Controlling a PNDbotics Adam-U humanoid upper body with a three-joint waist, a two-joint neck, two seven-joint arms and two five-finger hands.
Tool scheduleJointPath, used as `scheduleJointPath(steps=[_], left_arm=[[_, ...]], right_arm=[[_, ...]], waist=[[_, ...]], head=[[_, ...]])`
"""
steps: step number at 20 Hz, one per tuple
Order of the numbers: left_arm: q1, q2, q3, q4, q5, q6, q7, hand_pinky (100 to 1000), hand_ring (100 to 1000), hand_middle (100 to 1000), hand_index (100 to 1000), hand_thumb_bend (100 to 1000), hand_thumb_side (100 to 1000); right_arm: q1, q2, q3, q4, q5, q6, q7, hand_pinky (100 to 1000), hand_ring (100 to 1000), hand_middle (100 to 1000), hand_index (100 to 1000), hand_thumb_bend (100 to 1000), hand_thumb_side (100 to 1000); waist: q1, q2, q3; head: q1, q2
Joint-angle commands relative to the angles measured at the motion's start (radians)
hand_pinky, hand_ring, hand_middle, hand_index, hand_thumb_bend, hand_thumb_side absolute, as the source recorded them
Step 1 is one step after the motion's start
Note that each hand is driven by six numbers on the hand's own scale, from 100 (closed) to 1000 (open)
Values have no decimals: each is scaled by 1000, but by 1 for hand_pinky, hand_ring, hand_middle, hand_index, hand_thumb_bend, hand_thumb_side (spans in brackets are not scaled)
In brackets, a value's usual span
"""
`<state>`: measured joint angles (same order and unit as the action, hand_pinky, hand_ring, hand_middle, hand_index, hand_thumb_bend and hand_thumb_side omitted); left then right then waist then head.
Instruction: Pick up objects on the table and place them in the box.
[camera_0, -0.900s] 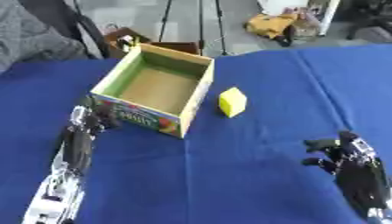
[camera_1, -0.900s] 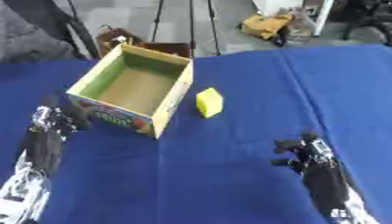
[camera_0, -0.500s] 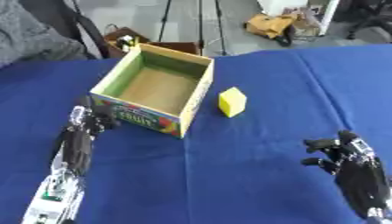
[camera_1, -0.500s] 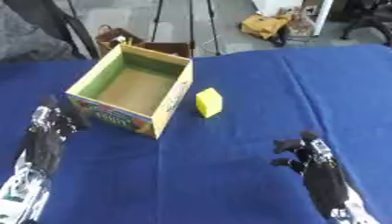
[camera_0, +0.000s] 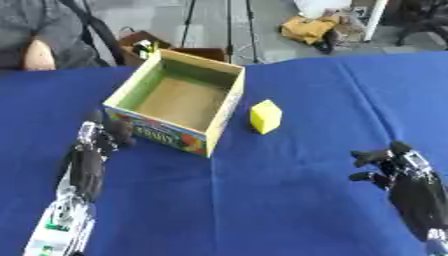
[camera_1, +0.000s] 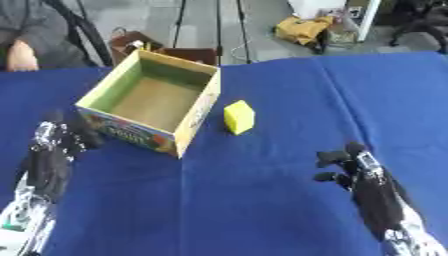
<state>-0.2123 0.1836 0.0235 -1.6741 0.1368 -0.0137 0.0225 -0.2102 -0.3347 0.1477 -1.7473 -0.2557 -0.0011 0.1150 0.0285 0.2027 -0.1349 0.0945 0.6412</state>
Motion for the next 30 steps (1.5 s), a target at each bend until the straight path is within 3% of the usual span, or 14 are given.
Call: scheduleJointPath(steps=[1, 8, 16, 22, 29, 30], left_arm=[[-7, 8, 3, -20, 5, -1, -6, 661, 549, 506, 628, 195, 1000], [-6, 9, -7, -18, 7, 1, -16, 661, 549, 507, 628, 195, 1000], [-11, 5, -33, -14, 15, 5, -40, 660, 550, 507, 628, 196, 1000], [-24, -5, -60, -13, 20, 9, -66, 660, 550, 507, 628, 197, 1000], [-42, -12, -77, -14, 24, 12, -85, 660, 550, 507, 628, 197, 1000], [-44, -14, -79, -13, 26, 13, -87, 660, 551, 507, 628, 196, 1000]], right_arm=[[-36, -62, -12, -12, -17, -6, -2, 647, 892, 562, 638, 100, 906], [-158, -157, -11, 102, -63, 1, -3, 649, 900, 577, 642, 100, 902], [-353, -221, -7, 418, -67, 0, 25, 653, 926, 620, 664, 100, 909], [-486, -228, -1, 634, 65, -51, 53, 666, 946, 676, 693, 100, 880], [-559, -216, -3, 764, 216, -124, 97, 677, 958, 708, 718, 100, 875], [-564, -216, 1, 769, 226, -131, 102, 690, 975, 755, 751, 100, 714]], waist=[[-4, -16, 4], [-8, -26, 16], [-14, -45, 57], [-19, -51, 102], [-17, -45, 139], [-16, -44, 143]], head=[[-5, -4], [-15, -7], [-42, -4], [-79, -14], [-105, -28], [-105, -34]])
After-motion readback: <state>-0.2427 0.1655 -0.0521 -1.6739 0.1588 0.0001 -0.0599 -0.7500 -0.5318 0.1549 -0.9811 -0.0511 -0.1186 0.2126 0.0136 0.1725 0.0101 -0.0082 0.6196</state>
